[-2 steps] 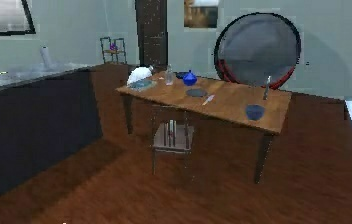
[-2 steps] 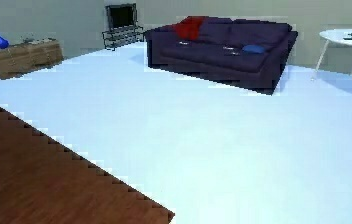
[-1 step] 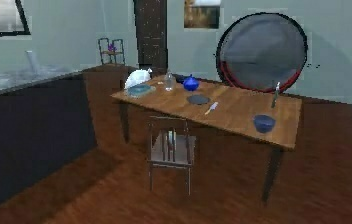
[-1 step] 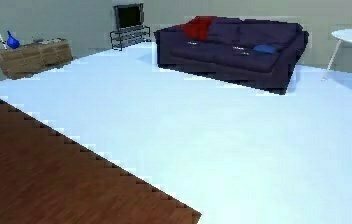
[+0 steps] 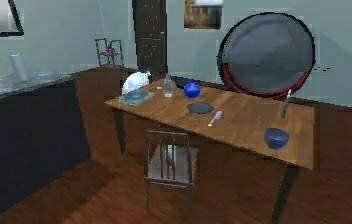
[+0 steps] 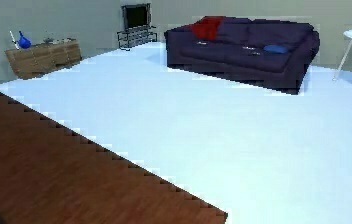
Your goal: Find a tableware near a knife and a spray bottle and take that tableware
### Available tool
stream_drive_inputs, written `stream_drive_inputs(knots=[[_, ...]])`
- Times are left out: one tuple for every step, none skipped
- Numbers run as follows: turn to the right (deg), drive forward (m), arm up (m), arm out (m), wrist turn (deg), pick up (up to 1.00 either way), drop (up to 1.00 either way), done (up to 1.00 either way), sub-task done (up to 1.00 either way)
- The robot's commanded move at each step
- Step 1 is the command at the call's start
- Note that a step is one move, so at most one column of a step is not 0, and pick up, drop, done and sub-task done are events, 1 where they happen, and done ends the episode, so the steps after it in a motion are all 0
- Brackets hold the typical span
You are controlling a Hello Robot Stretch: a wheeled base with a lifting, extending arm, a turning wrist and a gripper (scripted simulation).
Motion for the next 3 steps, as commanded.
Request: stream_drive_inputs(knots=[[39.0,0.0,0.0,0.0,0.0,0.0,0.0,0.0,0.0],[0.0,0.55,0.0,0.0,0.0,0.0,0.0,0.0,0.0],[45.0,0.0,0.0,0.0,0.0,0.0,0.0,0.0,0.0]])
